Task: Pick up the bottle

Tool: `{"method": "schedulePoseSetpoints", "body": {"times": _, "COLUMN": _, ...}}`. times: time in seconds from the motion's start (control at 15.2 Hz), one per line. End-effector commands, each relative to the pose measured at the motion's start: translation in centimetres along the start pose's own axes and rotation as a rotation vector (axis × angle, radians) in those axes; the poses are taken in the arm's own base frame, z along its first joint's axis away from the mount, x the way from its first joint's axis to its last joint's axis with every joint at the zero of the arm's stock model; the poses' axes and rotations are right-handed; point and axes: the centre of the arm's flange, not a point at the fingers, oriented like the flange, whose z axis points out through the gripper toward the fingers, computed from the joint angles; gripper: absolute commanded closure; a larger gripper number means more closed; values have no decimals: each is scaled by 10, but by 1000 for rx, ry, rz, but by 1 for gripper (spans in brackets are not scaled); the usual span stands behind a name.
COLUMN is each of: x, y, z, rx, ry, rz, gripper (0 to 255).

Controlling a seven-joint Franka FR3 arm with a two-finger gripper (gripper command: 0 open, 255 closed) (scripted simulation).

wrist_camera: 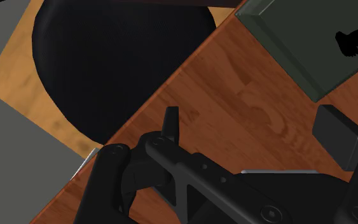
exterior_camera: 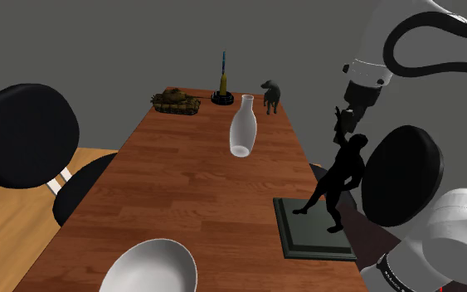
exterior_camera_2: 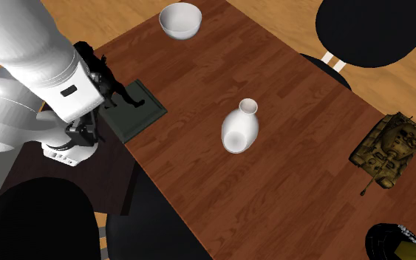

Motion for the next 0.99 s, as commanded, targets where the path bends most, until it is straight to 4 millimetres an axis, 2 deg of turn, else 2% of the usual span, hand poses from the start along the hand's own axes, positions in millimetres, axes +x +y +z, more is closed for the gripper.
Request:
{"method": "schedulePoseSetpoints", "body": {"times": 0.0, "x": 0, "y": 0, "z": 0, "rx": 0, "ry": 0, "rz": 0, "gripper": 0}}
{"method": "schedulePoseSetpoints", "body": {"times": 0.92, "x": 188, "y": -29, "z": -24, "rx": 11, "ry": -49, "rz": 23, "gripper": 0}}
